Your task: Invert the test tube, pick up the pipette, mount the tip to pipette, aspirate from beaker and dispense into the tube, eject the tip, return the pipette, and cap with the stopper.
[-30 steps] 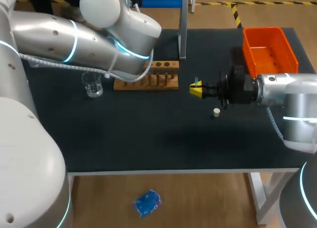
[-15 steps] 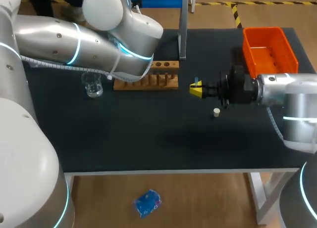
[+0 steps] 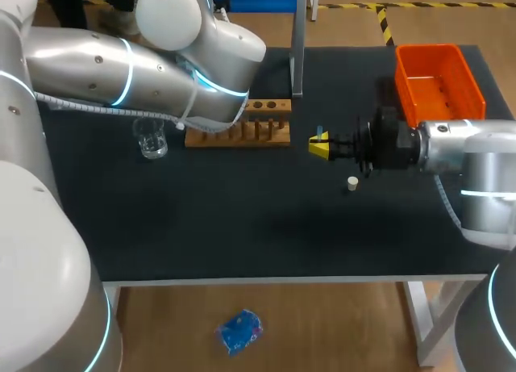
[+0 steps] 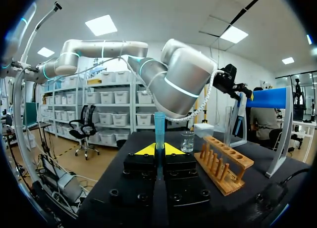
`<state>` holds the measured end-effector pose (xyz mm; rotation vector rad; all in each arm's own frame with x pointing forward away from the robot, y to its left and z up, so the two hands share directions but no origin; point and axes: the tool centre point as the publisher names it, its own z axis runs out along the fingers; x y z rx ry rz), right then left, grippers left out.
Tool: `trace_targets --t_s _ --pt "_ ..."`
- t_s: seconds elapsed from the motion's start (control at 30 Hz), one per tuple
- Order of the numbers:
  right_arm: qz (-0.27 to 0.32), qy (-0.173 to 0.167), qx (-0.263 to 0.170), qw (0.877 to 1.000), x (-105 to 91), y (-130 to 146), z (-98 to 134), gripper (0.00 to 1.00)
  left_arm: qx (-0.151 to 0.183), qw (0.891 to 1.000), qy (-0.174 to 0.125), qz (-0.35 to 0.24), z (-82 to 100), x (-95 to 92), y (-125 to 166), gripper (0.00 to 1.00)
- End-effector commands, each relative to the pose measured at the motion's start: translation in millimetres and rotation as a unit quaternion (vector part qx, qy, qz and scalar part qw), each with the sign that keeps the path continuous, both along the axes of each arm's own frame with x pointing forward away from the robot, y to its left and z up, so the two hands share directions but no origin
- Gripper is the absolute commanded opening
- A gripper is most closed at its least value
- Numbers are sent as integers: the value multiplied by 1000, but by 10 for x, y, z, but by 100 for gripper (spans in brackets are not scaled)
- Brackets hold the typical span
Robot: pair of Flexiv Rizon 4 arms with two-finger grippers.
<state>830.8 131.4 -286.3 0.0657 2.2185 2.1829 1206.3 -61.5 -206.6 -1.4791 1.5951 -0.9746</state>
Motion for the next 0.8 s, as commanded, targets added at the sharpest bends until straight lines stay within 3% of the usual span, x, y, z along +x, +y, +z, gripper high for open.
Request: trace_targets --t_s 0.03,0.27,0.3,0.33,0.37,0.43,0.8 --pt "0 0 -1 1000 -5 -2 5 0 2 1000 -1 2 -8 38 -13 100" --pt "0 0 -1 1000 -5 -2 5 0 2 1000 -2 2 -8 48 -17 100" --pt "0 0 -1 1000 -5 -2 5 0 2 1000 -2 2 -8 48 -17 81" --pt "0 0 -1 1000 -5 -2 5 0 1 1000 -2 2 -8 48 -18 44" --pt "0 0 -1 1000 -5 -2 5 0 1 1000 -1 2 -9 47 -19 20" --pt "0 0 -1 1000 -5 -2 5 0 1 1000 -1 3 -14 40 -19 0" --pt "0 0 -1 1000 -5 -2 5 0 -1 1000 2 5 -38 2 -6 0"
